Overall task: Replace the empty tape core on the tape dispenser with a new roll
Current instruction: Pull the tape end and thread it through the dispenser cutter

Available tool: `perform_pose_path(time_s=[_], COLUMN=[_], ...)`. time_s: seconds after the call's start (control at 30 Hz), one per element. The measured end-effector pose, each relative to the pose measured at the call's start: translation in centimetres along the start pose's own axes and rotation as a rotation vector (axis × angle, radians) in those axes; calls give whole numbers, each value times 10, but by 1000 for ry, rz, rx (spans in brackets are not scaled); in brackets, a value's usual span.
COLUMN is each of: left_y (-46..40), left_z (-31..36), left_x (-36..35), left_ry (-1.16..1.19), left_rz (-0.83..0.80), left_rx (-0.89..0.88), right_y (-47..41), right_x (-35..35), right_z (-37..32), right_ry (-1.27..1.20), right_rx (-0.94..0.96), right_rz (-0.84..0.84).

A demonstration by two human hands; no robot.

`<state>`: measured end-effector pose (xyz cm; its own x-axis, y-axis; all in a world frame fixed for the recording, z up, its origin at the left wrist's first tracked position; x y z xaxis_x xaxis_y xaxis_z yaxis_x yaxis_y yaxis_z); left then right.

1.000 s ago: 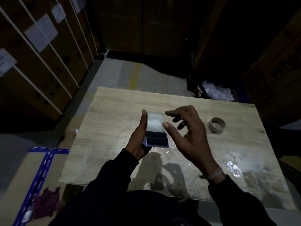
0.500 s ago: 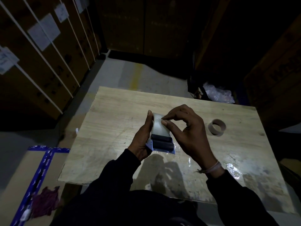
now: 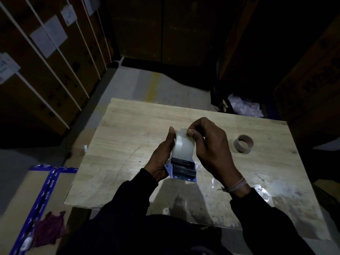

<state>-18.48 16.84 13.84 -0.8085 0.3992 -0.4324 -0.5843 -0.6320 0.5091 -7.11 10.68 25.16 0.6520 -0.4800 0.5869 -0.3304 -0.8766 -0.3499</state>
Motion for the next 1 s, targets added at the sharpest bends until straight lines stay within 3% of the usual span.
perform_pose_path(time_s=[0.37, 0.43, 0.7, 0.87, 1.0], left_y=[-2, -1, -1, 4, 4], left_z=[-6, -8, -11, -9, -8], left_x=[9, 9, 6, 1, 3], left_ry=[-160, -161, -131, -236, -303], left_rz=[-58, -81, -88, -161, -169], left_rx=[-23, -15, -44, -105, -125], right_y=[-2, -1, -2, -4, -5], right_x=[1, 3, 2, 5, 2], right_z=[17, 15, 6, 17, 31], right_ry=[-326, -285, -121, -193, -355], right_rx=[-270, -242, -144, -224, -425], right_rz=[-149, -165, -84, -43, -42])
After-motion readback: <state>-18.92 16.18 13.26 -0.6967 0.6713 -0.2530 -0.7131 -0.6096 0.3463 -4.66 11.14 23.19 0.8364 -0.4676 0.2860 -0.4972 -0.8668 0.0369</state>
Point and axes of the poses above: each hand's wrist, its own y-axis away from the middle knuckle, its own x-axis out of the back of the hand, z = x × y, the point moved 6 cm from there along -y, towards the middle knuckle, and after that the axes turned 3 degrees about -y, right-handed, at the moved point
